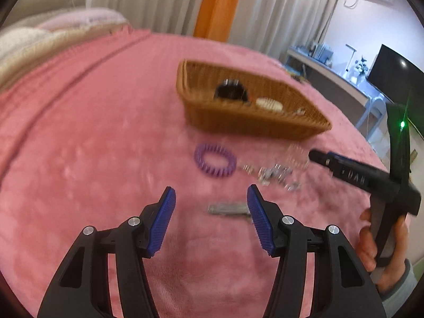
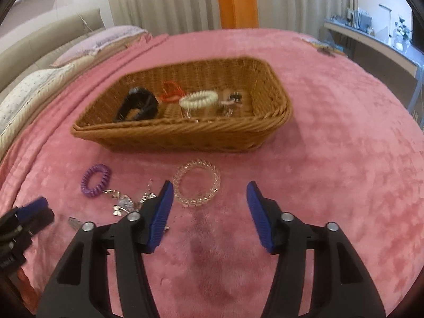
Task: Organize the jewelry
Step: 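Grasp a silver hair clip with the left tool while the right tool grasps the pink bead bracelet, then carry the clip and bead bracelet into the basket while both tools open to release, then grasp the purple coil hair tie with the left tool while the right tool grasps the silver charm bracelet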
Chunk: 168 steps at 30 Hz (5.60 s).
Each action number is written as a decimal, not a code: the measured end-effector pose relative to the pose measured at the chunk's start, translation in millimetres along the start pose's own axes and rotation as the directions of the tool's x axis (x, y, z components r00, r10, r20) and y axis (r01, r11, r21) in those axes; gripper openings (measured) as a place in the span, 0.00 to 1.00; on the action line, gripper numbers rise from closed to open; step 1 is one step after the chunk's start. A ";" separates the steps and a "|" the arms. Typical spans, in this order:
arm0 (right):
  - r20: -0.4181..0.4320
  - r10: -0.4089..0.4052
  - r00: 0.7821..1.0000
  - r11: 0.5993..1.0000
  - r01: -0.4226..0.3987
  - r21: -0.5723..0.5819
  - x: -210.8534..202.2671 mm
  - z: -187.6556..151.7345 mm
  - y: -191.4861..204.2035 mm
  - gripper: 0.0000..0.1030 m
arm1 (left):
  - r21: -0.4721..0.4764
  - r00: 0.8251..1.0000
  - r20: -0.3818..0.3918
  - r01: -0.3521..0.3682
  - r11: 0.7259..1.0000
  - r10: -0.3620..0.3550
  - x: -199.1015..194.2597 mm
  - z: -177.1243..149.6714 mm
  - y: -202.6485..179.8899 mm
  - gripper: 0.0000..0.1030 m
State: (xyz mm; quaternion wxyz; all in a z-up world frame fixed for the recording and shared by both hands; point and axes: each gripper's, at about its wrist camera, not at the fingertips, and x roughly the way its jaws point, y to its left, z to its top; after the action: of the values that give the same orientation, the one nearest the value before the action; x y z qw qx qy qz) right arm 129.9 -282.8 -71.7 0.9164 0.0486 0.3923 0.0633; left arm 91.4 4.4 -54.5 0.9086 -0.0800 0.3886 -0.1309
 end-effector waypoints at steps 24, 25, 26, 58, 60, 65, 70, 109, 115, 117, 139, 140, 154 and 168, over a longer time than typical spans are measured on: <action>-0.072 0.030 0.997 1.000 -0.030 0.000 30.4 4.0 -6.7 0.19 | 0.151 0.976 -0.167 0.166 0.974 -0.140 13.9 -28.2 -46.4 0.34; -0.074 0.031 0.997 1.000 -0.031 0.001 31.1 3.9 -7.3 0.19 | 0.158 0.979 -0.162 0.146 0.977 -0.120 16.9 -25.1 -45.7 0.34; -0.075 0.034 0.997 0.999 -0.033 0.004 31.3 3.8 -7.8 0.19 | 0.163 0.981 -0.162 0.131 0.978 -0.105 21.4 -22.5 -47.0 0.34; 0.129 0.080 0.988 0.994 -0.070 -0.079 -85.3 17.3 5.5 0.07 | 0.157 0.988 0.060 0.134 0.979 -0.145 -29.0 26.8 -63.1 0.11; 0.169 0.074 0.983 0.994 -0.059 -0.090 -96.1 36.5 6.8 0.07 | 0.159 0.982 0.081 0.155 0.975 -0.169 -32.7 45.2 -68.1 0.11; 0.196 0.044 0.980 0.996 -0.028 -0.084 -80.2 84.8 4.5 0.07 | 0.160 0.979 0.100 0.161 0.974 -0.178 -8.5 95.2 -80.0 0.11; 0.136 0.056 0.989 0.997 -0.047 -0.067 -23.0 112.0 -6.1 0.07 | 0.111 0.984 0.053 0.161 0.981 -0.168 45.5 129.6 -74.7 0.11; 0.116 0.072 0.991 0.997 -0.072 -0.001 -1.0 83.2 -15.3 0.26 | -0.015 0.963 0.167 0.215 0.976 -0.210 31.9 104.9 -15.8 0.42; 0.097 0.078 0.992 0.997 -0.076 -0.023 -27.0 37.6 0.8 0.27 | -0.019 0.978 0.118 0.176 0.984 -0.172 13.5 71.1 -0.9 0.42; 0.082 0.078 0.994 0.997 -0.075 -0.033 -28.6 28.2 6.1 0.27 | -0.019 0.983 0.104 0.157 0.987 -0.155 10.6 63.4 2.5 0.42; -0.058 0.015 0.998 0.982 -0.025 -0.187 6.0 -18.2 58.3 0.51 | -0.069 0.998 -0.040 0.044 0.997 -0.047 64.4 51.8 18.2 0.44; -0.061 0.005 0.998 0.980 -0.018 -0.200 8.4 -17.1 62.2 0.51 | -0.064 0.998 -0.053 0.039 0.997 -0.042 68.7 51.6 16.9 0.43; -0.078 -0.042 0.996 0.992 0.033 -0.121 20.3 -13.8 48.3 0.16 | -0.014 0.996 -0.081 -0.035 0.999 0.034 79.9 46.0 8.4 0.22; -0.036 -0.035 0.999 0.998 0.033 -0.061 11.1 -14.6 33.1 0.07 | -0.003 0.997 -0.075 -0.034 0.999 0.033 79.3 44.3 5.5 0.10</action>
State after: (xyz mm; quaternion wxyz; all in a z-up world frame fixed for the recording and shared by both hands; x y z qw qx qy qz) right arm 124.3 -247.9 -85.0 0.9110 0.0131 0.4078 0.0602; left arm 177.2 -12.2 -79.8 0.8953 -0.0704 0.4239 -0.1177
